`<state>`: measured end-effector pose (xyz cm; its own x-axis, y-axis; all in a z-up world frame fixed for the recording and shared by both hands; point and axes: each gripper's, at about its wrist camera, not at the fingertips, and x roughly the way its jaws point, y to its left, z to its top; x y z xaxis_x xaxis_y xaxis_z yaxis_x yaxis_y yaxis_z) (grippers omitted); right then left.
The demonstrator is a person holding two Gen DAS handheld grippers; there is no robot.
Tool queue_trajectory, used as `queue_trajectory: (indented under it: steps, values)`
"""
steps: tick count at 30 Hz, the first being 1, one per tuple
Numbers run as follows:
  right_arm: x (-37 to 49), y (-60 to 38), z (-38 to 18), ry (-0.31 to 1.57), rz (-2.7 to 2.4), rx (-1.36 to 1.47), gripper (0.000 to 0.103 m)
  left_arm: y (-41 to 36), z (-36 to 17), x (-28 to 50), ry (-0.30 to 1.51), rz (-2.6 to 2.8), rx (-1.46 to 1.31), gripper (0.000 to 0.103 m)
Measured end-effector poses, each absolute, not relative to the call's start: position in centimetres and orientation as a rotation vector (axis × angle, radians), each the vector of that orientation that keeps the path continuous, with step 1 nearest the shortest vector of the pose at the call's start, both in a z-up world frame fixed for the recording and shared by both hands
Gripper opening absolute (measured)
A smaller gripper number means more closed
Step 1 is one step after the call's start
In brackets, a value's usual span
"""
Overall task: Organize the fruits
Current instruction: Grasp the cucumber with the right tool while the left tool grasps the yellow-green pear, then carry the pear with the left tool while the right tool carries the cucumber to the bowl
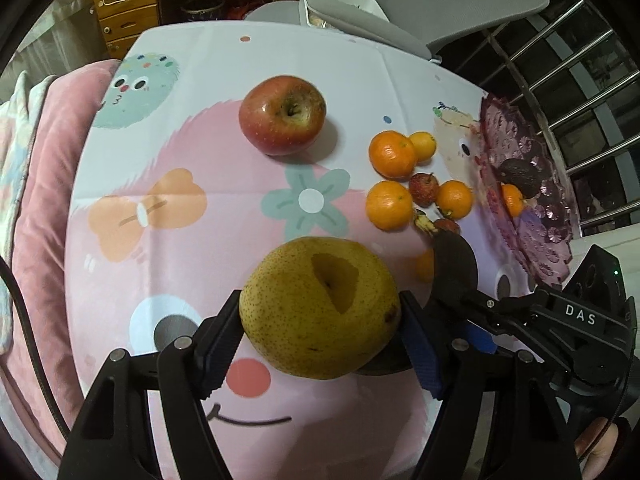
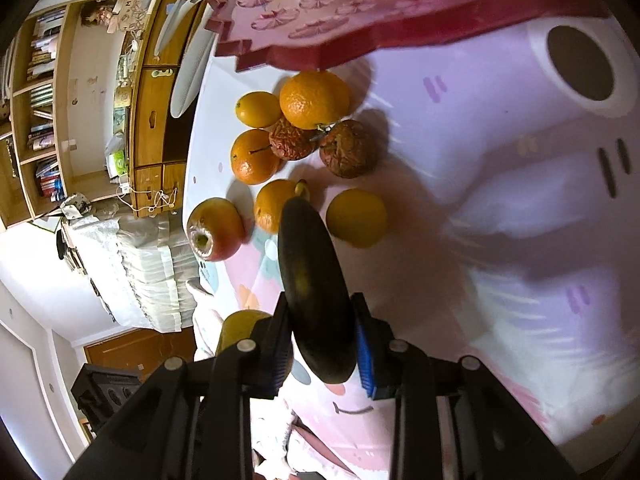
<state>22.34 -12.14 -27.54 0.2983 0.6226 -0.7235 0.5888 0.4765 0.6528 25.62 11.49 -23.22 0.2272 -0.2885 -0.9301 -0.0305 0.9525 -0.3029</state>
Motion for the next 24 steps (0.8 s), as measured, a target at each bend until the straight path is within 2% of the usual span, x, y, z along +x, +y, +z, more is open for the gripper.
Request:
queue_trajectory:
  steps: [10,24]
  values:
    - [20.4,-14.0,-23.2,1.349,0.132,1.169,0.028,10.5,-17.3,23.7,1.265,-0.181,-0.285,0.073]
    - [19.4,-22.5,-16.9,1.173,0.239,1.135,0.028,4.6,-10.9,24.9,1.121,-0.216,-0.263,0.073]
